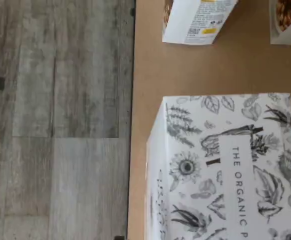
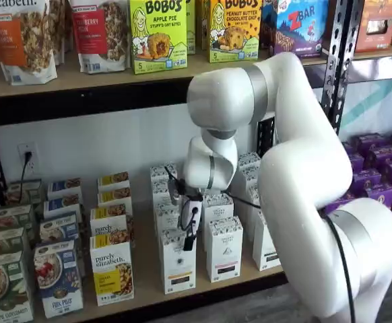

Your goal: Pick up the white box with a yellow strip in the middle, on the bottom shelf, the fourth box from the left

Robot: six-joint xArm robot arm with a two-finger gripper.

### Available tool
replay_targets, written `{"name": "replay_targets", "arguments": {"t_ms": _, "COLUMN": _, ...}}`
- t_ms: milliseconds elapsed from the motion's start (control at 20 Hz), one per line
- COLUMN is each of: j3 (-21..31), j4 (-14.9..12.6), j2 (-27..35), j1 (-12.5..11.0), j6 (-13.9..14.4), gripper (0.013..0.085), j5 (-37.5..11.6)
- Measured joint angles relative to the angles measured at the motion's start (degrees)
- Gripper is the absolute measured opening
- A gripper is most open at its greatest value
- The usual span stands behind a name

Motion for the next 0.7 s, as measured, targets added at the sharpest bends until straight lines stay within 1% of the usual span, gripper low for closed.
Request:
{"name": "replay_targets", "arguments": {"t_ms": 250, "j3": -0.65, "j4": -0.70, "j2": 0.99, "j1": -0.34, "j6": 0.22, "gripper": 0.0850, "j5": -0.78}}
{"name": "replay_targets", "arguments": {"t_ms": 450, "j3": -1.07, "j4": -1.75, "j2": 1.17, "j1": -1.03, "j6": 0.55, "gripper": 0.0850, "j5": 0.43}}
{"name": "replay_targets", "arguments": {"t_ms": 700, "j3": -1.59, "j4": -1.93, "j2": 1.31, "j1": -1.37, "j6": 0.42, "gripper": 0.0850, "j5": 1.41}}
